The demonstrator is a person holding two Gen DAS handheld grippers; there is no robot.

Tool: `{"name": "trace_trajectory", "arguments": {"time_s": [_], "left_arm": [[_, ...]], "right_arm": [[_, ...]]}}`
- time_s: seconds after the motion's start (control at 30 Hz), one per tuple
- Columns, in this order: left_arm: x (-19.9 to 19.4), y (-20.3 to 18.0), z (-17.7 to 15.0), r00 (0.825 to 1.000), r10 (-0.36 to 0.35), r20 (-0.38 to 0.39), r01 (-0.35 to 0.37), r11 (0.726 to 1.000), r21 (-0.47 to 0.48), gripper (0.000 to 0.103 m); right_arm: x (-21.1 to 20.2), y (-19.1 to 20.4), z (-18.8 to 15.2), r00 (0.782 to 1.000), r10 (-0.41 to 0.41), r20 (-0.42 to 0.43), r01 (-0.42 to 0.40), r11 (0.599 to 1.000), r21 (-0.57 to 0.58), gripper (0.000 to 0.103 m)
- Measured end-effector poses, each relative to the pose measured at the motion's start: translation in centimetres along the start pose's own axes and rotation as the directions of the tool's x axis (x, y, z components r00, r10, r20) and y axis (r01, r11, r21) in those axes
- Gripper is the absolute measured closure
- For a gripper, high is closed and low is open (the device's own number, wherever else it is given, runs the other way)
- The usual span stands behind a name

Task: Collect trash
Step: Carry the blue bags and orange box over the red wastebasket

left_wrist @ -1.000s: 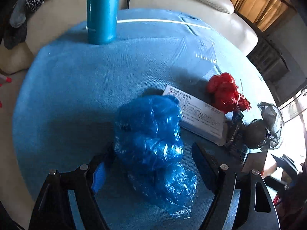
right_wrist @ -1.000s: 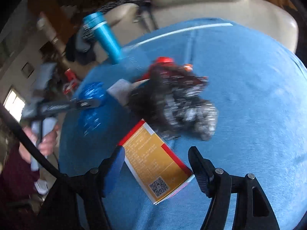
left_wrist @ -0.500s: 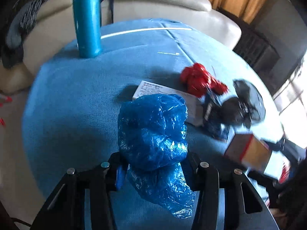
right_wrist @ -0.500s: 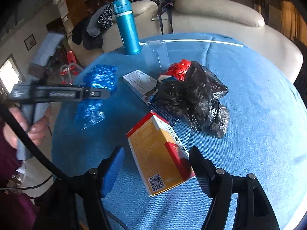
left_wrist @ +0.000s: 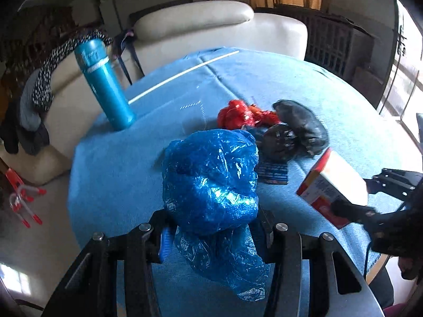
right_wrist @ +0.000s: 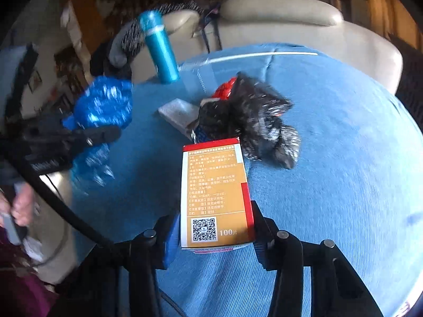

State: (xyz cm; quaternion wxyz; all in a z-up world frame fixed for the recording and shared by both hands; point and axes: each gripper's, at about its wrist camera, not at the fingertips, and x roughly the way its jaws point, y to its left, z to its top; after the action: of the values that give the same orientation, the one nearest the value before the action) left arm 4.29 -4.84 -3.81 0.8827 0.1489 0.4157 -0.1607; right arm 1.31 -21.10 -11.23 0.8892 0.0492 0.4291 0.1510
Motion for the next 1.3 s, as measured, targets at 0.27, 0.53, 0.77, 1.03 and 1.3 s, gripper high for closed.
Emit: {"name": "trace_trajectory", "arguments": {"time_s": [0.27,0.53,0.77,1.03,1.3], "left_arm": [[-1.9,-4.3,0.4,0.999,-0.015,0.044,0.01,0.994,0.109,0.052],[-3.3,-9.7,0.7,0.996,-0.069,0.063,0.054,0.975,0.218,0.052],[-3.7,-12.9,0.9,0.994,-0.086,0.062,0.065,0.955,0.29,0.052],[-4.5,-16.1,0.9,0.993,-0.096,0.074,0.063,0.93,0.361,0.052],[-4.3,-18.2,1.1,0.992,-0.103,0.069,0.066,0.909,0.411,0.052]], "right_arm": [[-6.8,-3.2,-3.4,0.993,0.007,0.121,-0.028,0.984,0.176,0.054],[-12.4,-5.8,-6.8,0.981,-0.068,0.181,0.016,0.962,0.273,0.054],[-15.1,-7.0,-9.1,0.972,-0.108,0.207,0.038,0.947,0.319,0.054],[-17.0,-8.3,-10.8,0.963,-0.135,0.235,0.04,0.928,0.369,0.054],[-18.1,-9.6,-12.4,0.955,-0.153,0.253,0.039,0.914,0.404,0.054]]}}
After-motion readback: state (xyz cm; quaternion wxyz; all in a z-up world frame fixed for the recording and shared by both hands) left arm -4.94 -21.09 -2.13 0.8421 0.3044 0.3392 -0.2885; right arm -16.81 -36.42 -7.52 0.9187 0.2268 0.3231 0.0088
